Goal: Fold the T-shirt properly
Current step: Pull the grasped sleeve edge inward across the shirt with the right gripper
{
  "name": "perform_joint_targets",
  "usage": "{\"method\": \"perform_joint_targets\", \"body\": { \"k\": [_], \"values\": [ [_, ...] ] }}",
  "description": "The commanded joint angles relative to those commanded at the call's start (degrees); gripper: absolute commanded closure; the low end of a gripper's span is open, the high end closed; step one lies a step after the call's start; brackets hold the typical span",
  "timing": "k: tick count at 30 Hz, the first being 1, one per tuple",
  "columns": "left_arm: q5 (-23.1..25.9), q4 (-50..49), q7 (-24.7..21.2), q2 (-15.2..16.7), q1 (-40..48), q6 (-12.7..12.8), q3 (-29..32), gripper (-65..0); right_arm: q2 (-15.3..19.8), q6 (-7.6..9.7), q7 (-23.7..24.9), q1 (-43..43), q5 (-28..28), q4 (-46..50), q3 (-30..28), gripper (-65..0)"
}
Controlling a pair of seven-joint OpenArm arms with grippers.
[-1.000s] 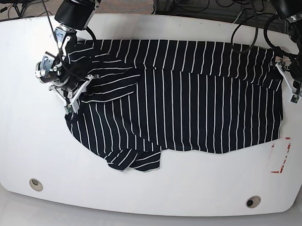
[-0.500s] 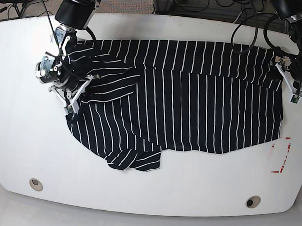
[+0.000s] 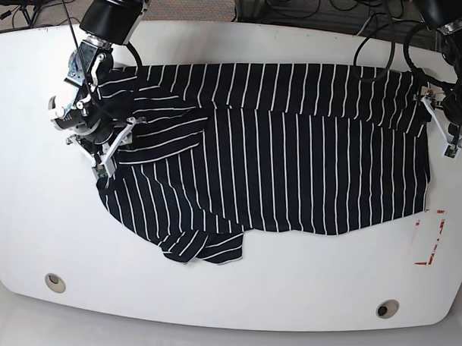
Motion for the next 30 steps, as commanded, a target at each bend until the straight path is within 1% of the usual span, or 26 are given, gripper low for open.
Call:
{"method": "perform_joint_targets", "body": {
  "k": [5,11,13,15,18,20,30],
  "values": [
    [0.1,-0.3,0.0,0.0,0.0,0.0,0.0,-44.4,0.0,0.00,0.2,1.8,0.1,-3.4,-0.1,-28.2],
    [0.1,-3.3,0.0,0.0,-0.3,0.0,0.0,-44.3,0.2,0.00,2.7,2.8,0.1,-6.9,-0.1,-27.4],
    [0.1,-4.0,0.0,0.0,-0.3,0.0,0.0,-44.2,0.2,0.00,2.8,2.9,0.1,-6.9,-0.1,-25.0],
    [0.1,-4.1,0.0,0.0,-0.3,0.0,0.0,-44.2,0.2,0.00,2.8,2.9,0.1,-6.8,-0.1,-18.4],
    [0.1,-4.1,0.0,0.0,-0.3,0.0,0.0,-44.2,0.3,0.00,2.8,2.8,0.1,-6.0,-0.1,-5.2],
    [0.1,-4.1,0.0,0.0,-0.3,0.0,0.0,-44.2,0.3,0.00,2.5,2.7,0.1,-5.5,-0.1,-0.5],
    [0.1,-4.1,0.0,0.0,-0.4,0.0,0.0,-44.2,0.4,0.00,2.5,2.5,0.1,-4.0,-0.1,0.0]
  ]
}}
